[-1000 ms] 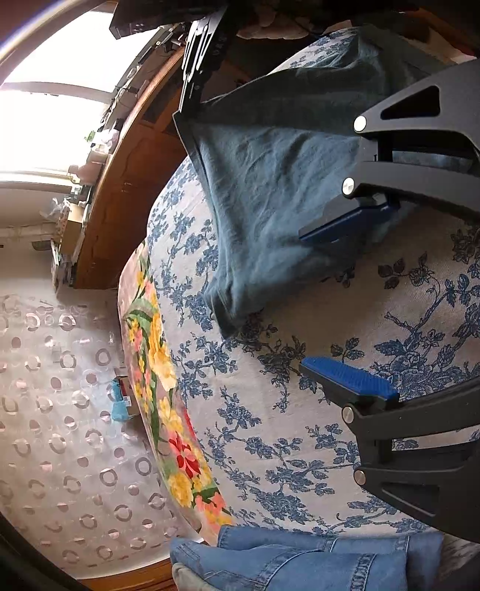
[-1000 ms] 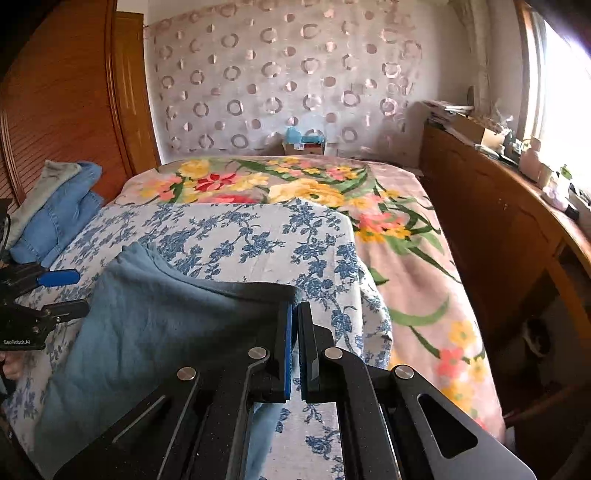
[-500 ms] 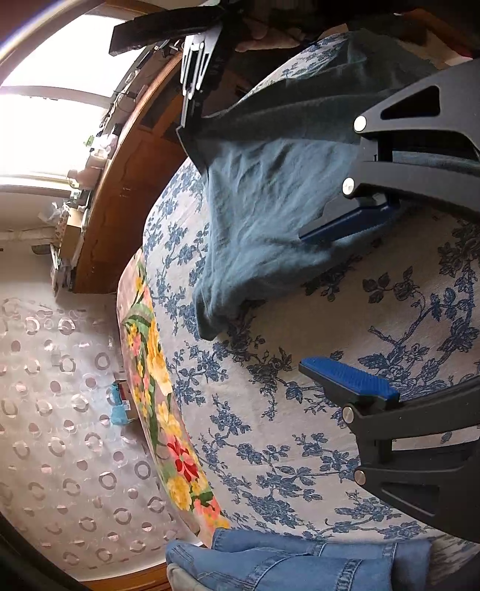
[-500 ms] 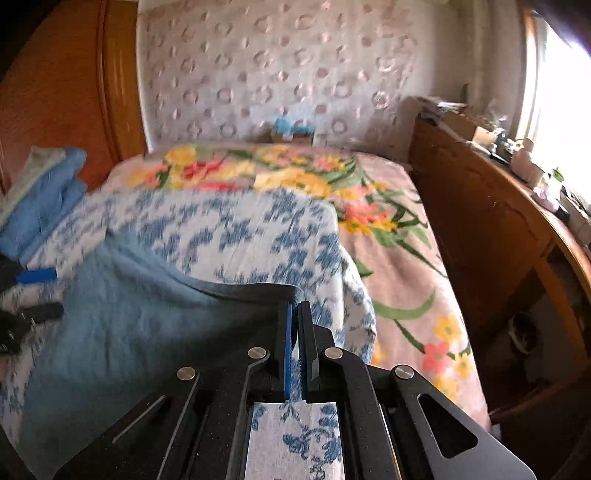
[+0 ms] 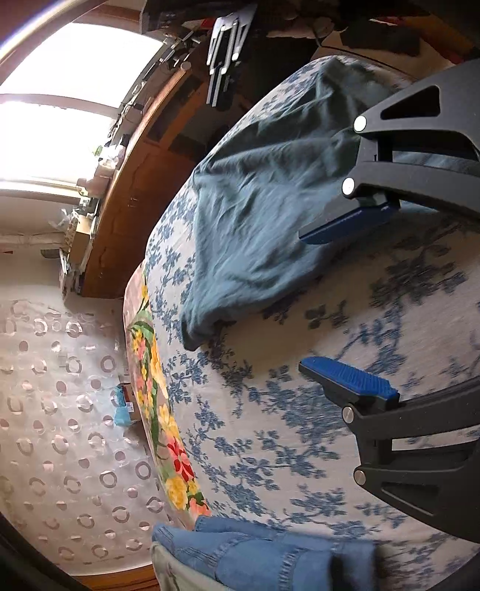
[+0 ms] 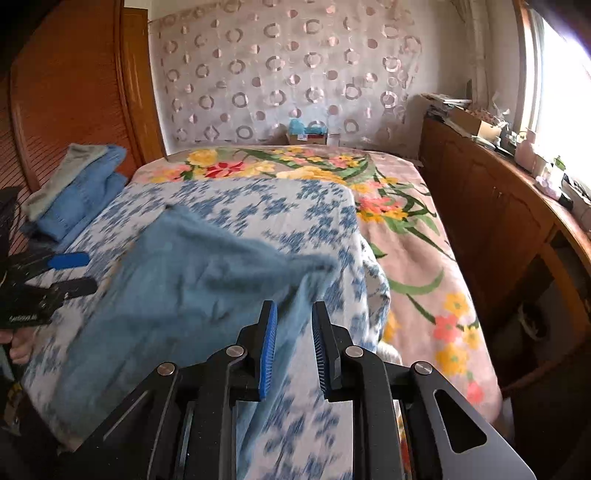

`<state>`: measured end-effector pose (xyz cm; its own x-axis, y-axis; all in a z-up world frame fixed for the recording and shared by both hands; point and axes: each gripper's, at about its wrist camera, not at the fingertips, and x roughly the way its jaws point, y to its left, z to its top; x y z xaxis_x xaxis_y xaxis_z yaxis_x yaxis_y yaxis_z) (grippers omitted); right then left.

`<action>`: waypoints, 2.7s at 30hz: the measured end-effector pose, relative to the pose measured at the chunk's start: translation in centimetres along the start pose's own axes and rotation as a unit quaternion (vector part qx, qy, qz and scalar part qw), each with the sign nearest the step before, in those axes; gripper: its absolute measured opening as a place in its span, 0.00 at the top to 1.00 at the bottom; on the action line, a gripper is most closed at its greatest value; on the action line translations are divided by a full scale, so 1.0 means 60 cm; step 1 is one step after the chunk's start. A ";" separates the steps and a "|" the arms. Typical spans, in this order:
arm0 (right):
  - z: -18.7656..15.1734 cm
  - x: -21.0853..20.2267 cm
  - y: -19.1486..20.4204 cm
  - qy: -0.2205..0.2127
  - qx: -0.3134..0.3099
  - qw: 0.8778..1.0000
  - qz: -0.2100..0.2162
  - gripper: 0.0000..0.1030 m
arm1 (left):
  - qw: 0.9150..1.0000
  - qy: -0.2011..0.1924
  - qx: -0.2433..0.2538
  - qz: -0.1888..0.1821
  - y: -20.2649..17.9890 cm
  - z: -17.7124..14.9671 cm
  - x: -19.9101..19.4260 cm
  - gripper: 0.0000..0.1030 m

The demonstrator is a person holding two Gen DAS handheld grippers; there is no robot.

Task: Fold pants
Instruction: 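Lower the folded shorts onto the bed and open the right tool, then grasp the shorts hem with the left tool while the right tool grasps beside it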

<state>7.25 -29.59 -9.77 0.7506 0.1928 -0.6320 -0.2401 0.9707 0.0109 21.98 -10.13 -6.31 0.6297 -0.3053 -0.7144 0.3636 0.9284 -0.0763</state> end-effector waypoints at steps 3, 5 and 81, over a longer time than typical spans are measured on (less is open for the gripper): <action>-0.022 -0.023 0.008 0.003 -0.003 1.000 0.005 0.81 | 1.000 -0.003 -0.002 -0.001 -0.008 -0.016 -0.017 0.38; -0.035 -0.040 0.016 0.002 -0.001 1.000 0.010 0.81 | 1.000 -0.005 -0.003 -0.001 -0.013 -0.028 -0.030 0.38; -0.171 -0.071 0.056 0.005 0.058 0.998 0.026 0.67 | 0.998 0.024 -0.019 -0.046 -0.092 -0.148 -0.055 0.52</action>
<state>-3.07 -28.63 -14.98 0.7321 0.2432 -0.6363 -0.2053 0.9694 0.1343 11.80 -12.38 -9.71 0.5615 -0.3799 -0.7351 0.3910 0.9048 -0.1690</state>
